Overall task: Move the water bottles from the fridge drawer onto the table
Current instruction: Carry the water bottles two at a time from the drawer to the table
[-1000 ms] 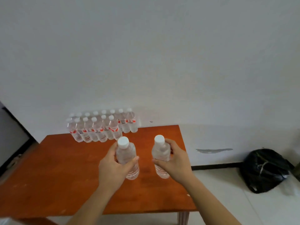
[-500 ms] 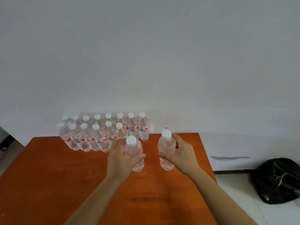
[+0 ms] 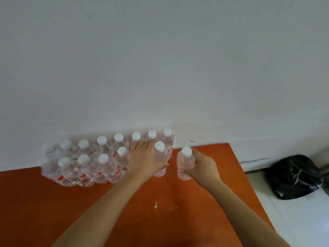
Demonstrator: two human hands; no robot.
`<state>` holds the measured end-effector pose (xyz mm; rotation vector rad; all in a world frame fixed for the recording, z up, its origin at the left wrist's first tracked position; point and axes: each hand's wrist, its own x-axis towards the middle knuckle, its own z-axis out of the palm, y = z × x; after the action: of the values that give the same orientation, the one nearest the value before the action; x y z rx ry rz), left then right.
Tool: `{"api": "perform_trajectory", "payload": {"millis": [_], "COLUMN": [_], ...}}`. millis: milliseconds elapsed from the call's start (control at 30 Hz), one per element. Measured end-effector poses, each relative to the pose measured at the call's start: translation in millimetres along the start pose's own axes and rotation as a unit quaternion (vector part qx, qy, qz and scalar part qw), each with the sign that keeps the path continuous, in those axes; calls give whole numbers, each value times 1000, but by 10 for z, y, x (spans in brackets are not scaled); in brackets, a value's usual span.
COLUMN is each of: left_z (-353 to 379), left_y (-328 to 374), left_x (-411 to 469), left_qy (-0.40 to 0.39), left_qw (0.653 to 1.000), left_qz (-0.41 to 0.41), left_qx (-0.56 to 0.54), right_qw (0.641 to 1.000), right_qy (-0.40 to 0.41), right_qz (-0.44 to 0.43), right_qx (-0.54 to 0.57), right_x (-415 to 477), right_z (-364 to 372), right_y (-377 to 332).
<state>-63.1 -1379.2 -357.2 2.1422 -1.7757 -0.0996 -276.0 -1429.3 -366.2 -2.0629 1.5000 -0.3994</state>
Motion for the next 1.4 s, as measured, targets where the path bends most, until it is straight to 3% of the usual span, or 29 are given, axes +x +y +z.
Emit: {"api": "perform_trajectory", "payload": {"millis": [367,500,633,967,1133,1200,1333,1400], "left_z": [455,484,528,438,271,130,-300,-522], "left_y": [-324,-378,-342,-164,-141,-92,235,468], "left_x": [325,375,366,318,224,138,62,129], "left_qy": [-30,-18,-34,-71,-106,-58,122,163], "left_qw": [996,992,984,977,986,990,985,977], "left_qz": [-3,-2,16,-33,-33,-29,11,33], "left_qx": [85,127,175,200,126,127,125,135], "right_qw": [994,994,993,989,988,993,990,976], "right_qy": [-88,-104,-111,-95,-116,-82,113,195], "right_qz": [58,34,38,31,15,-23,-76,-100], "right_qx": [2,-19,32,112,100,84,36,-9], "right_x": [681,860,851,692,575,517,434,400], "right_z": [622,615,605,771,502,329,-129,-406], "right_y": [-99,-119,-18,143,151,203,193,160]}}
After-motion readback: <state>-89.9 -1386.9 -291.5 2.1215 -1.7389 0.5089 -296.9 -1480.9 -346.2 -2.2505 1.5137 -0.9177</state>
